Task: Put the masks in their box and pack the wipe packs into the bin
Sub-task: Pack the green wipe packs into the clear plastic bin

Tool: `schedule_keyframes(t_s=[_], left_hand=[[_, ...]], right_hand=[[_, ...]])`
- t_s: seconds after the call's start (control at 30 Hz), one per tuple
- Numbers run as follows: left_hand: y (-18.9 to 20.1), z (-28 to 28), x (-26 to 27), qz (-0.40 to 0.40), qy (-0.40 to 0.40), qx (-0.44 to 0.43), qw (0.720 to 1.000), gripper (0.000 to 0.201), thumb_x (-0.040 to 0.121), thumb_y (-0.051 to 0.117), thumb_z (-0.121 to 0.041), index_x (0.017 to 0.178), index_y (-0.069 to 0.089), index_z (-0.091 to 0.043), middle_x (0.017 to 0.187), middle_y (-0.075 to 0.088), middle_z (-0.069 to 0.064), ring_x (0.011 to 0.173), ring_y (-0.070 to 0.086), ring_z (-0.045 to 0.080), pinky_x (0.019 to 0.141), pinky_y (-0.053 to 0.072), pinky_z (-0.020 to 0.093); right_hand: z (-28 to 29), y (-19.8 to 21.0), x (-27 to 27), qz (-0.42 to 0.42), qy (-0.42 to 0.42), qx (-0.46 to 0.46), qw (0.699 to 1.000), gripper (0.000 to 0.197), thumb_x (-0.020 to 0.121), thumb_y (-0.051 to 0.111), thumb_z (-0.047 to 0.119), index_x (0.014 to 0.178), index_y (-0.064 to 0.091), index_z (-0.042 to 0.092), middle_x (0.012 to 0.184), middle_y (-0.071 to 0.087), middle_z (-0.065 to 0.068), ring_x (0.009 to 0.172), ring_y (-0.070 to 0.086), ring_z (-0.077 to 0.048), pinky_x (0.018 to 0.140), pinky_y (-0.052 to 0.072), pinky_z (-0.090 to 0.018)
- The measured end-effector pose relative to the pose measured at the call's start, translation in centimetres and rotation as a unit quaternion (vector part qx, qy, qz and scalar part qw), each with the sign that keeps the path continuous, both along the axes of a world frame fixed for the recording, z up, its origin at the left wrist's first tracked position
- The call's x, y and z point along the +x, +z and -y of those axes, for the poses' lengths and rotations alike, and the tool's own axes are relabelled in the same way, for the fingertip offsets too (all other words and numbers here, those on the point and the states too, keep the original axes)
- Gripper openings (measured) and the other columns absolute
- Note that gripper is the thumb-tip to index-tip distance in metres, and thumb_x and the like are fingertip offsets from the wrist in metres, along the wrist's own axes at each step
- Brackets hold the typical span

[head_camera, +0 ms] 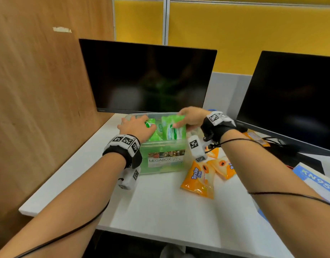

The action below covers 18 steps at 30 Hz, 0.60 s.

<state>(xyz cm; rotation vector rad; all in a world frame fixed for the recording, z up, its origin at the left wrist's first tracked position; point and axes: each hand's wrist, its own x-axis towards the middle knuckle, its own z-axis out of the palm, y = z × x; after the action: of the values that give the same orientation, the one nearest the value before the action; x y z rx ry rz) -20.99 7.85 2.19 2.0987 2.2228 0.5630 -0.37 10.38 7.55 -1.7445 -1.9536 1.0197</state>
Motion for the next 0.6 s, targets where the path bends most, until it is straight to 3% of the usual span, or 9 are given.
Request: schedule_keyframes(t_s=[0.07, 0.1, 0.17, 0.23, 0.3, 0.37, 0.47, 0.53, 0.6], left_hand=[[0.0, -0.1, -0.1, 0.002, -0.007, -0.004, 1.0, 0.051, 0.083, 0.04, -0.057, 0.132, 0.045, -0.044, 0.138, 0.049, 0.006, 0.126, 0.039, 0.034, 0.098, 0.035, 0.05], [0.0, -0.1, -0.1, 0.004, -0.008, -0.003, 1.0, 0.051, 0.084, 0.04, -0.057, 0.132, 0.046, -0.043, 0.138, 0.048, 0.007, 0.127, 0.038, 0.034, 0.098, 0.035, 0.049], [-0.1, -0.2, -0.3, 0.032, 0.004, 0.009, 0.999, 0.05, 0.085, 0.042, -0.052, 0.132, 0.047, -0.036, 0.137, 0.045, 0.01, 0.125, 0.04, 0.034, 0.097, 0.037, 0.048], [-0.1, -0.3, -0.5, 0.092, 0.043, 0.015, 0.995, 0.049, 0.086, 0.045, -0.045, 0.132, 0.046, -0.025, 0.135, 0.04, 0.015, 0.12, 0.042, 0.037, 0.094, 0.04, 0.046], [-0.1, -0.5, -0.6, 0.104, 0.07, -0.009, 0.992, 0.054, 0.087, 0.044, -0.045, 0.134, 0.042, -0.02, 0.133, 0.04, 0.018, 0.116, 0.047, 0.039, 0.09, 0.043, 0.044], [0.0, -0.7, -0.6, 0.087, 0.063, -0.034, 0.994, 0.058, 0.087, 0.042, -0.049, 0.138, 0.04, -0.02, 0.133, 0.044, 0.017, 0.115, 0.05, 0.037, 0.089, 0.044, 0.041], [-0.1, -1.0, -0.4, 0.069, 0.053, -0.049, 0.995, 0.063, 0.087, 0.04, -0.053, 0.141, 0.038, -0.021, 0.136, 0.043, 0.016, 0.119, 0.047, 0.037, 0.093, 0.042, 0.042], [-0.1, -1.0, -0.2, 0.056, 0.047, -0.048, 0.996, 0.065, 0.086, 0.039, -0.055, 0.143, 0.036, -0.022, 0.139, 0.041, 0.016, 0.121, 0.045, 0.037, 0.095, 0.041, 0.042], [0.0, -1.0, 0.2, 0.062, 0.045, -0.058, 0.995, 0.065, 0.086, 0.041, -0.054, 0.143, 0.035, -0.023, 0.14, 0.039, 0.016, 0.122, 0.044, 0.037, 0.096, 0.04, 0.042]], right_hand=[[-0.9, -2.3, -1.1, 0.089, 0.016, -0.039, 0.995, 0.069, 0.077, 0.078, 0.037, 0.135, 0.05, 0.014, 0.128, 0.06, -0.004, 0.106, 0.065, -0.025, 0.094, 0.053, -0.04], [-1.3, -3.3, -1.5, 0.173, 0.019, -0.002, 0.985, 0.076, 0.076, 0.076, 0.044, 0.139, 0.045, 0.016, 0.131, 0.055, -0.002, 0.112, 0.062, -0.026, 0.098, 0.051, -0.042], [-1.7, -5.0, -2.5, 0.307, 0.033, 0.089, 0.947, 0.075, 0.078, 0.07, 0.051, 0.139, 0.042, 0.019, 0.136, 0.051, -0.003, 0.124, 0.051, -0.029, 0.104, 0.043, -0.045], [-1.9, -6.0, -3.1, 0.346, 0.075, 0.058, 0.933, 0.062, 0.091, 0.059, 0.04, 0.145, 0.037, 0.019, 0.148, 0.041, -0.007, 0.135, 0.04, -0.029, 0.112, 0.033, -0.042], [-3.4, -7.7, -2.4, 0.365, 0.094, 0.02, 0.926, 0.055, 0.097, 0.052, 0.031, 0.148, 0.033, 0.021, 0.152, 0.035, -0.003, 0.136, 0.038, -0.028, 0.112, 0.033, -0.04], [-4.0, -8.7, -2.1, 0.391, 0.08, 0.036, 0.916, 0.061, 0.091, 0.061, 0.037, 0.144, 0.036, 0.022, 0.152, 0.037, -0.004, 0.132, 0.043, -0.027, 0.109, 0.038, -0.043], [-2.6, -7.0, -1.8, 0.367, 0.029, 0.173, 0.913, 0.051, 0.092, 0.053, 0.043, 0.136, 0.05, 0.018, 0.137, 0.05, -0.01, 0.128, 0.044, -0.03, 0.108, 0.036, -0.045], [-1.5, -5.4, -0.3, 0.363, -0.071, 0.226, 0.901, 0.055, 0.091, 0.055, 0.034, 0.143, 0.039, 0.026, 0.145, 0.036, -0.014, 0.137, 0.028, -0.038, 0.112, 0.025, -0.051], [-1.5, -4.9, 2.2, 0.314, -0.134, 0.162, 0.926, 0.071, 0.089, 0.059, 0.027, 0.149, 0.021, 0.032, 0.153, 0.022, -0.016, 0.138, 0.027, -0.044, 0.111, 0.027, -0.056]])
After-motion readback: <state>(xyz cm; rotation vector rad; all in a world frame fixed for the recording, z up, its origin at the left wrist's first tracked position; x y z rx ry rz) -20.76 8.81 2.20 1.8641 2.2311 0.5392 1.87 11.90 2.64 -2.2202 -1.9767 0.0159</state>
